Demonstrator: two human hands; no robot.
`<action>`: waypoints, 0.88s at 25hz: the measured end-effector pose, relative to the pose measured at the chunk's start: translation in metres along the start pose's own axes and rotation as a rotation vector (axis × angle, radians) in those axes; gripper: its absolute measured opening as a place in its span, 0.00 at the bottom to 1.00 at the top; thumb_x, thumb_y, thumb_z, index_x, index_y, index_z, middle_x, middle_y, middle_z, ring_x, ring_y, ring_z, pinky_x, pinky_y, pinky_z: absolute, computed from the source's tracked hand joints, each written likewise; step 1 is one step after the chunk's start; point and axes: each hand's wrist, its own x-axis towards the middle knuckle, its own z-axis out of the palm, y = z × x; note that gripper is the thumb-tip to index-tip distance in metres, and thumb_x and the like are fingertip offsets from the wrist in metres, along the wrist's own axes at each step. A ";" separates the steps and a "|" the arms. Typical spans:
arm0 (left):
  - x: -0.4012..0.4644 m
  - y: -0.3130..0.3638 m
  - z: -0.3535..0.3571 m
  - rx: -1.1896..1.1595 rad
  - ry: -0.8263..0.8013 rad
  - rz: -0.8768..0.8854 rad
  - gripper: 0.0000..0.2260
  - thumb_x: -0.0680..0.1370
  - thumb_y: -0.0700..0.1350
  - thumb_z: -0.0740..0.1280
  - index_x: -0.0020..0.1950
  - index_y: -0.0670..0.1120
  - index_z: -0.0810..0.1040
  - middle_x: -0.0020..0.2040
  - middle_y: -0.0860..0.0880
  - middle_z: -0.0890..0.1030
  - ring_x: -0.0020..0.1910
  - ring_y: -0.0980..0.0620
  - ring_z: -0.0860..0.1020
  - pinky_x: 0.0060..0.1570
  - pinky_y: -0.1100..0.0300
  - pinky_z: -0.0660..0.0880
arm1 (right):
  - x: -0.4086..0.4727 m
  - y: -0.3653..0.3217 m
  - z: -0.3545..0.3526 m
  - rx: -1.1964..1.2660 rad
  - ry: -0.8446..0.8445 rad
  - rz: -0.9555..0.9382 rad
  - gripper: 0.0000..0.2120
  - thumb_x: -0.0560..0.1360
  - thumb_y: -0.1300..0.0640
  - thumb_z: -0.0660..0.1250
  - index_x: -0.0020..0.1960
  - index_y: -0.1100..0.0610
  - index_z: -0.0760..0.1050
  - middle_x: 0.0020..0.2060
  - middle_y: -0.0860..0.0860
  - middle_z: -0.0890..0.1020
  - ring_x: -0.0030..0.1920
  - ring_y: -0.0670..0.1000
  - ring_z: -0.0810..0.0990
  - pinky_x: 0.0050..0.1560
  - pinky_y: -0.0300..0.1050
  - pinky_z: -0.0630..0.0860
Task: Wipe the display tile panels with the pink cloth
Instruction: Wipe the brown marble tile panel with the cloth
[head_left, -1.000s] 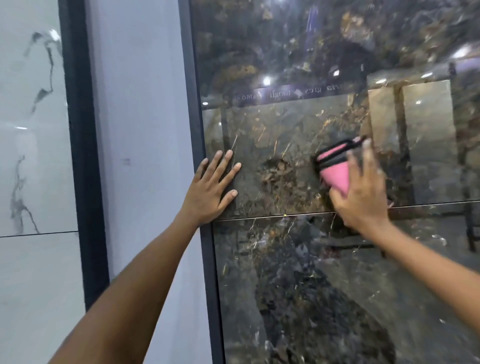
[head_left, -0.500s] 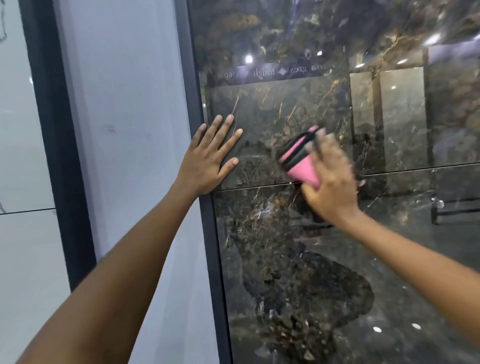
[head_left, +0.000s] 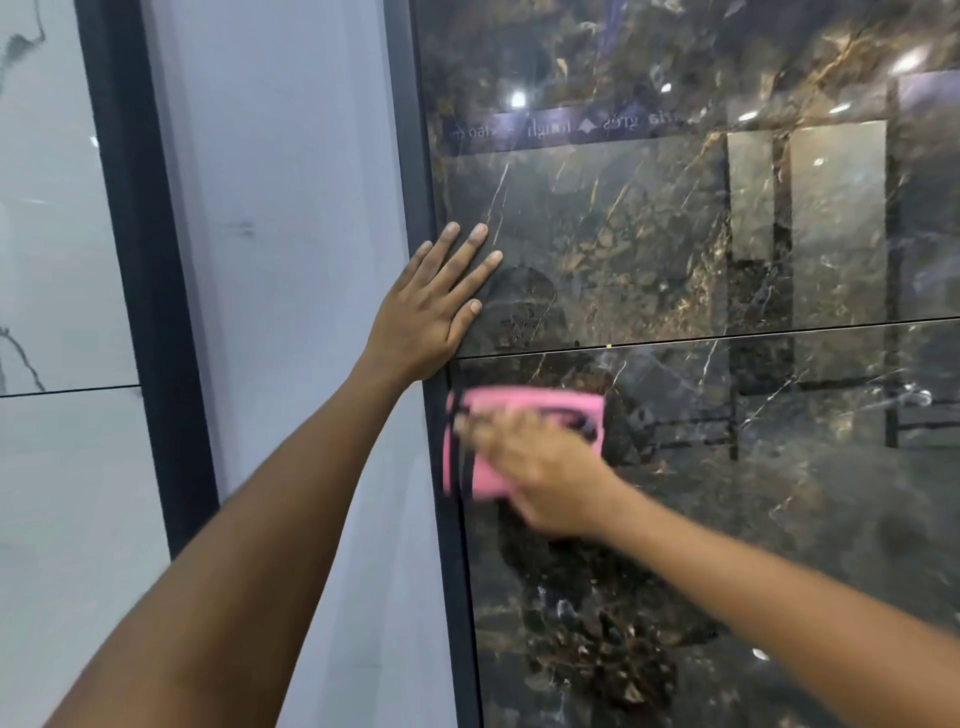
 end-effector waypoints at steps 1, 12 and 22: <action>-0.002 0.001 -0.001 -0.007 -0.010 -0.005 0.22 0.84 0.48 0.52 0.78 0.48 0.61 0.79 0.45 0.60 0.78 0.44 0.56 0.77 0.51 0.50 | -0.024 -0.020 0.018 0.061 -0.245 -0.153 0.37 0.68 0.68 0.63 0.76 0.59 0.60 0.74 0.54 0.65 0.74 0.56 0.62 0.70 0.57 0.67; -0.086 0.110 0.009 -0.119 -0.088 -0.239 0.25 0.83 0.51 0.53 0.79 0.45 0.57 0.79 0.41 0.57 0.78 0.39 0.53 0.76 0.45 0.49 | -0.096 0.090 -0.041 -0.166 0.337 0.355 0.34 0.65 0.64 0.64 0.72 0.62 0.68 0.71 0.57 0.70 0.71 0.59 0.67 0.70 0.52 0.60; -0.100 0.123 0.013 -0.076 -0.088 -0.319 0.23 0.85 0.50 0.52 0.79 0.45 0.59 0.78 0.40 0.60 0.77 0.37 0.57 0.76 0.44 0.52 | -0.139 0.025 0.013 -0.273 0.077 0.126 0.32 0.70 0.57 0.61 0.73 0.65 0.64 0.70 0.63 0.69 0.66 0.63 0.70 0.60 0.55 0.72</action>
